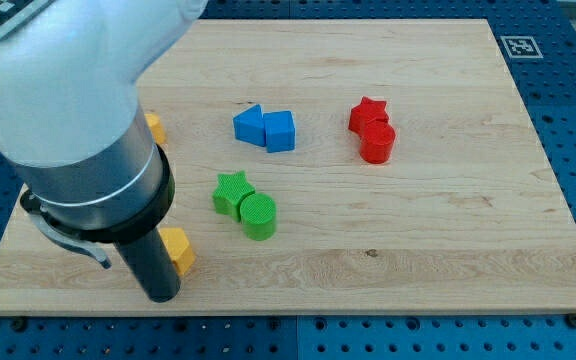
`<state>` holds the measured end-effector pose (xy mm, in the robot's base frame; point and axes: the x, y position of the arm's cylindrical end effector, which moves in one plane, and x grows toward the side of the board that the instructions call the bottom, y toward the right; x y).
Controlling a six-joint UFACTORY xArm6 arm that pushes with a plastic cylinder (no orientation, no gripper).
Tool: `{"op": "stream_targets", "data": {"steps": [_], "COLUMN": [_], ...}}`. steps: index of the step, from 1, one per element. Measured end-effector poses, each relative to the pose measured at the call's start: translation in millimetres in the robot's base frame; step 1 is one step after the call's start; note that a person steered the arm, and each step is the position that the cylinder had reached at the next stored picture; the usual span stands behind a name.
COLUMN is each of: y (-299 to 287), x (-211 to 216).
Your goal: Move the yellow hexagon towards the yellow heart
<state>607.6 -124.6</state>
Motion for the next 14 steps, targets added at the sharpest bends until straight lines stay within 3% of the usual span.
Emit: {"op": "stream_targets", "data": {"steps": [4, 11, 14], "y": [27.0, -3.2, 18.6], "x": [-10.2, -19.1, -24.7]}}
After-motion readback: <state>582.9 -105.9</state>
